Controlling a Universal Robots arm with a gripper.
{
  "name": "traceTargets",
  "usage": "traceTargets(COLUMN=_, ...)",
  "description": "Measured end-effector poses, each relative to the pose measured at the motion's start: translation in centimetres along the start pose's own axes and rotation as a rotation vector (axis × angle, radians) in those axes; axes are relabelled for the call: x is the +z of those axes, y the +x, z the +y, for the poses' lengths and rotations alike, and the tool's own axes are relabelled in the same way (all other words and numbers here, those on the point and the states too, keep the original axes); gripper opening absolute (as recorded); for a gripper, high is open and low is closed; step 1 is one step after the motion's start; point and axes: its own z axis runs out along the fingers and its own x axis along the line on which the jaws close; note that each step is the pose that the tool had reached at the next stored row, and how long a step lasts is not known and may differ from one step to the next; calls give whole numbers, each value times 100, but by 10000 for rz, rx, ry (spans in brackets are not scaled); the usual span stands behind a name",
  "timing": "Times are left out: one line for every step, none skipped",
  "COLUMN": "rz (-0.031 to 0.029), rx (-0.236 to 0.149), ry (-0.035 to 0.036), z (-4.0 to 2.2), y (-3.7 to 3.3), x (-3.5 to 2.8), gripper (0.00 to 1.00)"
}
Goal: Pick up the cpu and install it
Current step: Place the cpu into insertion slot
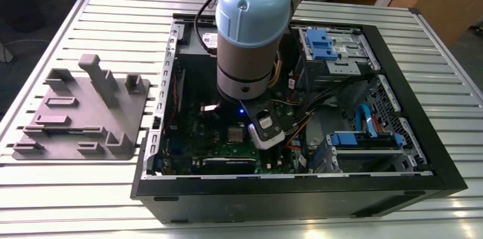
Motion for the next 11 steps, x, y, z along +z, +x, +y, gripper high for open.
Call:
traceTargets(rz=0, rx=0, ry=0, z=0, y=0, x=0, gripper=54)
traceTargets(rz=0, rx=0, ry=1, z=0, y=0, x=0, gripper=54)
traceTargets(rz=0, rx=0, ry=1, z=0, y=0, x=0, gripper=54)
traceTargets(rz=1, rx=0, ry=1, z=0, y=0, x=0, gripper=54)
traceTargets(rz=0, rx=0, ry=1, z=0, y=0, x=0, gripper=54)
traceTargets(rz=0, rx=0, ry=1, z=0, y=0, x=-2, gripper=54)
traceTargets(rz=0, rx=1, ry=1, z=1, y=0, x=-12, gripper=54)
traceTargets(rz=-1, rx=1, ry=0, z=1, y=0, x=-19, gripper=54)
traceTargets(rz=-1, rx=0, ry=-2, z=2, y=0, x=-18, gripper=54)
traceTargets(rz=-2, rx=0, ry=-3, z=2, y=0, x=-18, gripper=54)
traceTargets(rz=-1, rx=1, ry=-1, z=1, y=0, x=-20, gripper=54)
